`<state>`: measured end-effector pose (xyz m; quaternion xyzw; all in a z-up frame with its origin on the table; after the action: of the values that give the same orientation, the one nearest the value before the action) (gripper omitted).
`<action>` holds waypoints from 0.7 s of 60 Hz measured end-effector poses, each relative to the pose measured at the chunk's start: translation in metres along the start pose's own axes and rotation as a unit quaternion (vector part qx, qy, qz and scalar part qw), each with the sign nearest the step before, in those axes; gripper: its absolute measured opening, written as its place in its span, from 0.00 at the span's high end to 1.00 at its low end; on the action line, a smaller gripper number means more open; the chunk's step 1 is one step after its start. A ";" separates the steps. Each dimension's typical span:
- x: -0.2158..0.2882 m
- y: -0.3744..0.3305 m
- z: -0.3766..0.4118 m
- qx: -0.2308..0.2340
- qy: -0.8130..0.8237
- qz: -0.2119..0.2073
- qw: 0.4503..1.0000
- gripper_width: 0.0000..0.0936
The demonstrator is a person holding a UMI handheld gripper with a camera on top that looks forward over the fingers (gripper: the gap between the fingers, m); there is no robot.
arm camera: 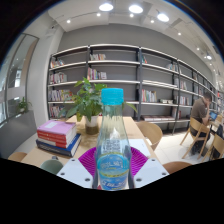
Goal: Pour water
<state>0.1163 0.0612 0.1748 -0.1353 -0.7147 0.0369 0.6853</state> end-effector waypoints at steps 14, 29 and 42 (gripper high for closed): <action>-0.058 0.025 0.001 -0.001 0.006 0.034 0.999 0.55; -0.063 0.016 -0.003 -0.018 0.018 0.026 0.999 0.54; -0.072 0.000 -0.008 -0.031 0.025 0.063 0.997 0.21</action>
<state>0.1257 0.0431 0.1056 -0.2027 -0.6878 0.0542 0.6949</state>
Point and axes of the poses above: the point between the fingertips, and its own axes, seen from behind it with the camera up: z to the left, x up, y forward, the way the camera looks, the point moved 6 cm from there along -y, backward, against the way the camera looks, and after that the axes turned 8 degrees about -x, right-handed, at the moved point
